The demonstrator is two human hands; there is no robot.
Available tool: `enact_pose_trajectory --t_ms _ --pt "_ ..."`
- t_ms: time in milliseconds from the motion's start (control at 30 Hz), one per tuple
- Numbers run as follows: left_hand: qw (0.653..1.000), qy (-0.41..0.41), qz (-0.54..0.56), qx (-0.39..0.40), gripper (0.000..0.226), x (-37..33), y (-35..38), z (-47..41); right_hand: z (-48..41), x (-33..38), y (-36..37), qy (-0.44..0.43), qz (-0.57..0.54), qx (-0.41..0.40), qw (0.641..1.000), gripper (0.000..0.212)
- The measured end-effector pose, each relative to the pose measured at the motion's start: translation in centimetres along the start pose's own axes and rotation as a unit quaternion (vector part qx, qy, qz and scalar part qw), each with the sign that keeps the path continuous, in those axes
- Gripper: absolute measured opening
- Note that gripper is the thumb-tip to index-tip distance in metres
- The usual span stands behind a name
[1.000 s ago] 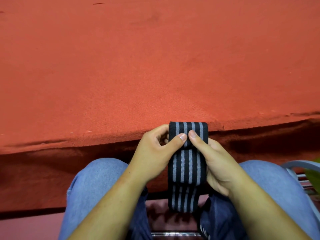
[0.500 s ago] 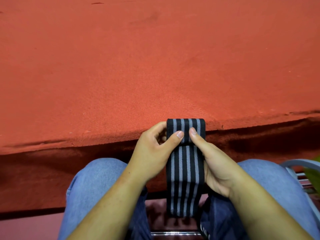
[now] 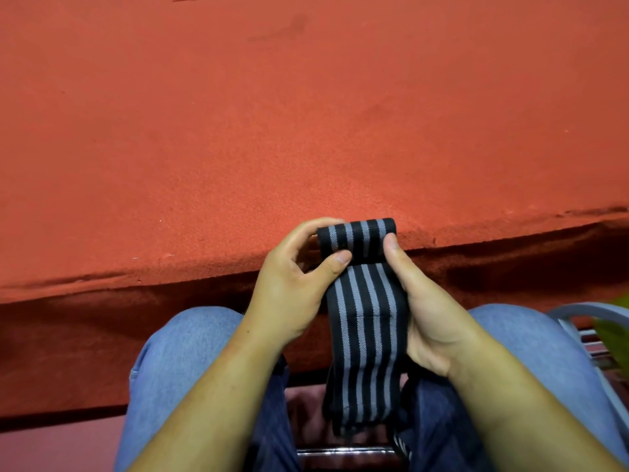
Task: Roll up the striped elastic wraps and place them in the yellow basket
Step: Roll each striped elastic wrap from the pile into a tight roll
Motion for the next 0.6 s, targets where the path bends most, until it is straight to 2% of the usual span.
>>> enact_pose_trajectory --t_ms 333,433,600 --pt "0.999 -0.027 0.006 0.043 0.037 0.1 0.6 0.3 0.2 1.0 0.1 -0.059 0.004 -0.014 0.998 0.06" --pt "0.998 -0.039 0.011 0.051 0.041 0.3 0.7 0.3 0.1 1.1 0.1 -0.069 0.01 -0.023 0.997 0.052" --pt "0.99 -0.073 0.047 0.111 0.045 1.0 1.8 0.8 -0.2 1.1 -0.6 -0.083 0.002 -0.047 0.995 0.036"
Point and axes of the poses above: each hand's wrist, its own z-axis away from the middle knuckle, its own y-axis out of the palm, x = y × z, the point moved 8 cm from there along -z, towards the middle knuckle, and after that the axes turned 5 degrees about -z, right-handed, at the moved point
